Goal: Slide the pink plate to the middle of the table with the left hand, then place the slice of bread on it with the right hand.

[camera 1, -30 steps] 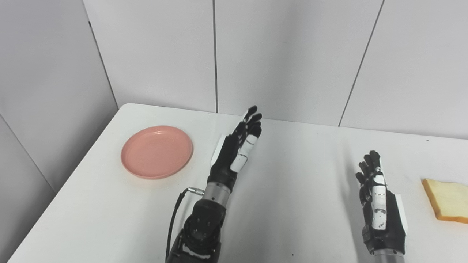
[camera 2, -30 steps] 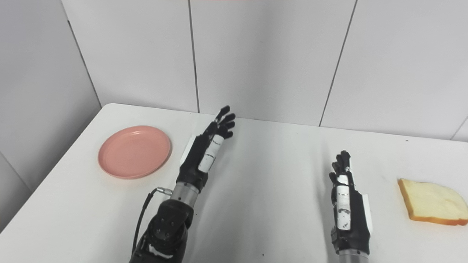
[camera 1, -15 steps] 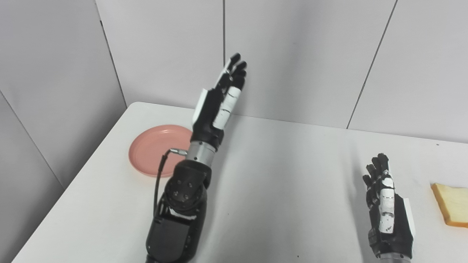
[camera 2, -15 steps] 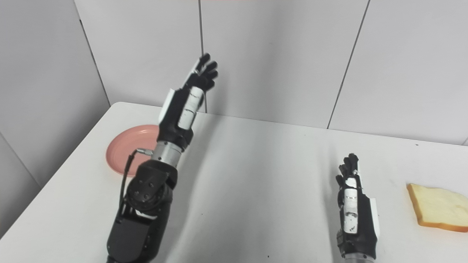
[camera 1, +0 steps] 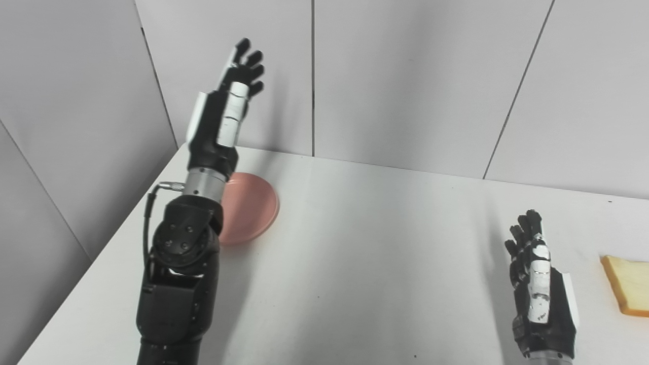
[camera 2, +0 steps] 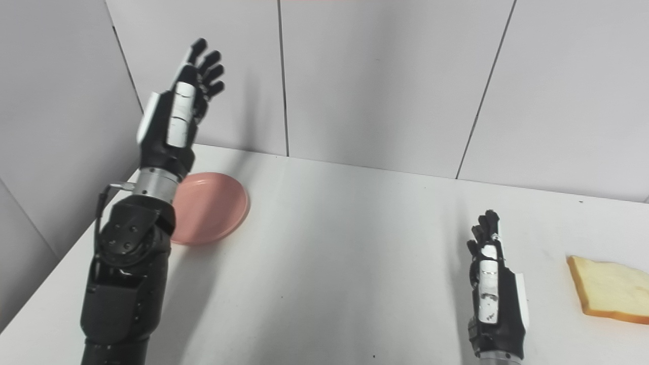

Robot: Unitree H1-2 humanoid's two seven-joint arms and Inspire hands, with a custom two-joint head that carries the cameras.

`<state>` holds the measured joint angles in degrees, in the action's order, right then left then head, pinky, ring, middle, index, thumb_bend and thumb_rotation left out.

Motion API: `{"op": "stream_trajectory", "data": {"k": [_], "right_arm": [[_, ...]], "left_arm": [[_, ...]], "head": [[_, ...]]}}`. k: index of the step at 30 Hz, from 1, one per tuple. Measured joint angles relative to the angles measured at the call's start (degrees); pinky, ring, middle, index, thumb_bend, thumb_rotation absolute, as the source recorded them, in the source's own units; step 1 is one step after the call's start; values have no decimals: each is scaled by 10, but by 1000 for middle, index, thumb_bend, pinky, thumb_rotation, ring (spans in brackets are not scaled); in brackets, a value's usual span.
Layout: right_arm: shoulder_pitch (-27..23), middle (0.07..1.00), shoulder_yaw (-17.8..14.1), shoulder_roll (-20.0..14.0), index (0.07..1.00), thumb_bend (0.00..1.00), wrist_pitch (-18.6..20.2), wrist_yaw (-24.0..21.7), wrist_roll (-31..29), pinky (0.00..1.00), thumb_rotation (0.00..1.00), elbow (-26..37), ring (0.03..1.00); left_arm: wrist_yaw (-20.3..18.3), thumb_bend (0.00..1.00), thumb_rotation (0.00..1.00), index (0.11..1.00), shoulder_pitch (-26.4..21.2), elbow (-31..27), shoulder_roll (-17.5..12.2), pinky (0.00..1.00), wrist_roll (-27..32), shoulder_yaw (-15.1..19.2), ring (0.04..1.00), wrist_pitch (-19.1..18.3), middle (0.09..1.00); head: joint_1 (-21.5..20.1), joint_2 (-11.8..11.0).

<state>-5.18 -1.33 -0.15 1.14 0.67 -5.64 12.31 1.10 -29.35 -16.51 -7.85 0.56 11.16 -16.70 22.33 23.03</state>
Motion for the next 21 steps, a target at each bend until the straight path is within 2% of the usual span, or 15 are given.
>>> {"op": "stream_trajectory", "data": {"k": [5,9,13,21], "right_arm": [[0,1000,0,3,1000,321,0,0,1,1000,1000,0,1000],[0,1000,0,2,1000,342,0,0,2,1000,1000,0,1000],[0,1000,1,2,1000,336,1,0,2,1000,1000,0,1000],[0,1000,0,2,1000,331,8,0,6,1000,1000,1,1000]], "left_arm": [[5,789,934,933,2,44,-27,920,29,54,924,9,935],[5,782,931,937,17,67,-55,928,57,89,928,31,940],[6,775,931,937,32,76,-72,937,69,105,935,44,938],[11,758,931,945,56,88,-73,953,82,116,938,46,946]], "head": [[1,-1],[1,-7],[3,-8],[14,-13]]}}
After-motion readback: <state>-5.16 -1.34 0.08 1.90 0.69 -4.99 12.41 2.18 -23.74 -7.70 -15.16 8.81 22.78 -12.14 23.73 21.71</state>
